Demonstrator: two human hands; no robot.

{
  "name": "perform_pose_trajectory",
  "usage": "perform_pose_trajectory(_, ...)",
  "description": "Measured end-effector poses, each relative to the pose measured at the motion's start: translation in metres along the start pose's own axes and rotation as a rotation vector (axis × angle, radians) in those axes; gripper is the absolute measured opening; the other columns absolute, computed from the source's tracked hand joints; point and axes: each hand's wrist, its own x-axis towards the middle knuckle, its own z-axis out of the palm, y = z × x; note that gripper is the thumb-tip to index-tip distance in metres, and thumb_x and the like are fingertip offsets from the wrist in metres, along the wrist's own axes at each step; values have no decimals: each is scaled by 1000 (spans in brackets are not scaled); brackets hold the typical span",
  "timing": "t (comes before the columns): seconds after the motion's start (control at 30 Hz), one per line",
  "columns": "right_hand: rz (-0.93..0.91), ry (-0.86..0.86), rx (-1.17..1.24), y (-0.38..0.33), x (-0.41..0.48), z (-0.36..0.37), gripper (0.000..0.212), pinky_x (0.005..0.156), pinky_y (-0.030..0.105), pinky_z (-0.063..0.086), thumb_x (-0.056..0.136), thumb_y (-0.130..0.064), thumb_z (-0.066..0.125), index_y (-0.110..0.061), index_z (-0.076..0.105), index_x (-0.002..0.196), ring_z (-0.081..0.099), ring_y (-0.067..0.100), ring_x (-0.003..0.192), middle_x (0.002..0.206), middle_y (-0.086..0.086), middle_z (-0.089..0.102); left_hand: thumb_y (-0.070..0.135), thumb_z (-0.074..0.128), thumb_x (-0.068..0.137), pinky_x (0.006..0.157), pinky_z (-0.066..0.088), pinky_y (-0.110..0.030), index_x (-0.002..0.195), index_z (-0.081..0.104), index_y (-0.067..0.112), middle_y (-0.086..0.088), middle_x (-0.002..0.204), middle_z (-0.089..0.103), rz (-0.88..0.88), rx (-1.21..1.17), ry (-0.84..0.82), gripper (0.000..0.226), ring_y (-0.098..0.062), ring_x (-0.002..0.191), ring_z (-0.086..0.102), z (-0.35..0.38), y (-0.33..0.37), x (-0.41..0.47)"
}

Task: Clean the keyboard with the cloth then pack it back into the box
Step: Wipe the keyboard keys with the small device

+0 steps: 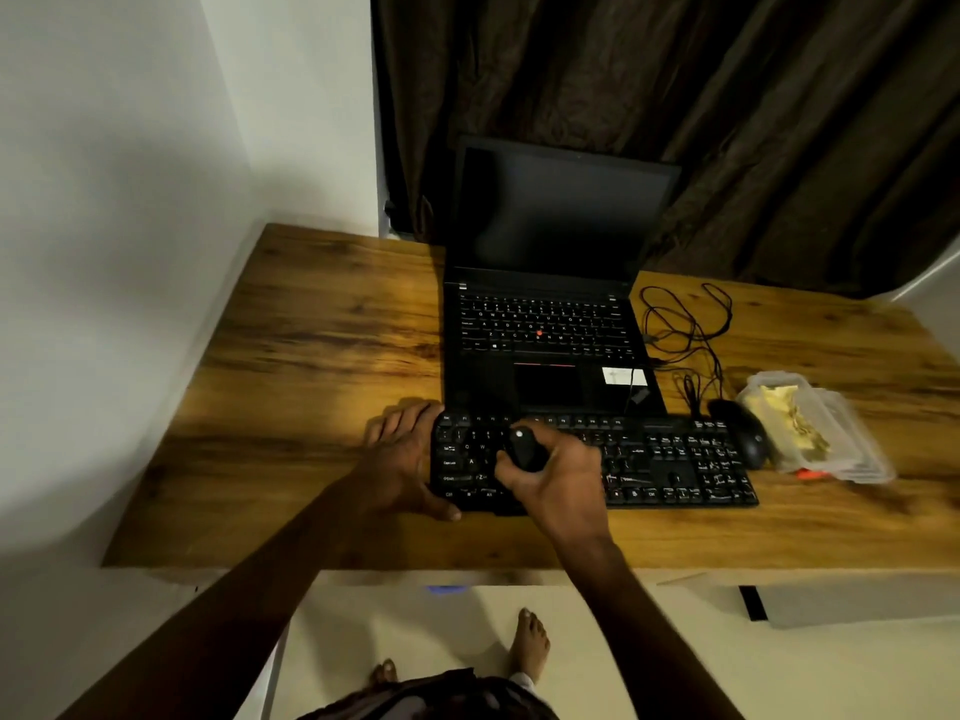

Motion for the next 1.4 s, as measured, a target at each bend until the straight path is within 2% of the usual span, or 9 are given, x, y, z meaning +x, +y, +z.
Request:
perform_pose_trajectory(0.23, -8, -72, 156, -18, -4, 20, 13, 63, 16, 56, 77, -17, 78, -21, 75, 88, 67, -2, 72, 76, -10, 72, 71, 81, 41, 120, 7, -47, 155, 2, 29, 5, 160, 6, -17, 21, -12, 145, -22, 147, 3, -3, 5, 0)
perform_pose_trajectory(0.5, 3, 2, 5, 3, -1, -8, 7, 61, 26, 56, 78, -25, 77, -24, 70, 80, 65, 8, 66, 70, -5, 68, 83, 71, 34, 120, 7, -48, 156, 3, 28, 7, 160, 7, 14, -14, 6, 149, -20, 147, 6, -2, 2, -1)
perform_pose_trajectory(0.67, -56, -79, 85, -15, -5, 13, 14, 66, 32, 59, 77, -23, 76, -22, 73, 90, 68, 7, 73, 79, -5, 72, 78, 74, 36, 120, 8, -47, 155, 2, 29, 8, 159, 5, -8, 11, -16, 148, -20, 147, 5, -1, 2, -1)
perform_pose_trajectory(0.8, 42, -79, 206, -11, -3, 8, 15, 56, 38, 61, 79, -20, 77, -22, 75, 93, 72, 15, 68, 78, -2, 74, 81, 73, 37, 120, 7, -45, 155, 2, 29, 7, 159, 8, 10, 1, -3, 147, -20, 146, 6, -1, 0, -2)
perform_pose_trajectory(0.93, 50, -41, 122, 3, -3, -12, 19, 65, 21, 59, 80, -20, 78, -35, 68, 84, 69, 3, 77, 80, -8, 72, 79, 75, 35, 119, 7, -43, 155, 6, 30, 6, 158, 12, 30, -18, 38, 147, -19, 146, 10, -1, 2, -3)
perform_pose_trajectory(1.07, 12, -42, 1, 6, -6, -3, 10, 66, 32, 58, 80, -30, 74, -27, 65, 83, 65, 9, 69, 73, -4, 67, 80, 73, 34, 120, 9, -45, 155, 5, 29, 6, 158, 11, 19, 6, 26, 148, -19, 146, 9, -3, 4, -2)
perform_pose_trajectory(1.17, -23, -142, 22, -6, -9, 17, 24, 77, 34, 59, 78, -35, 71, -32, 64, 100, 68, 10, 83, 86, -7, 72, 79, 72, 33, 119, 10, -46, 155, 5, 28, 6, 158, 10, -6, 15, 1, 148, -19, 146, 9, -3, 6, -2)
perform_pose_trajectory(1.3, -41, -128, 183, -22, -10, 32, 17, 76, 36, 59, 77, -22, 75, -22, 72, 94, 69, 9, 82, 87, -3, 74, 79, 64, 28, 118, 14, -46, 154, 6, 25, 4, 155, 12, -15, 46, 0, 149, -21, 144, 14, -7, 13, -3)
perform_pose_trajectory(1.4, -41, -119, 185, -22, -10, 31, 18, 76, 34, 59, 76, -19, 76, -20, 74, 94, 70, 8, 83, 87, -2, 74, 78, 63, 28, 119, 14, -45, 154, 7, 25, 4, 155, 12, -14, 33, -5, 148, -21, 144, 13, -9, 15, -4)
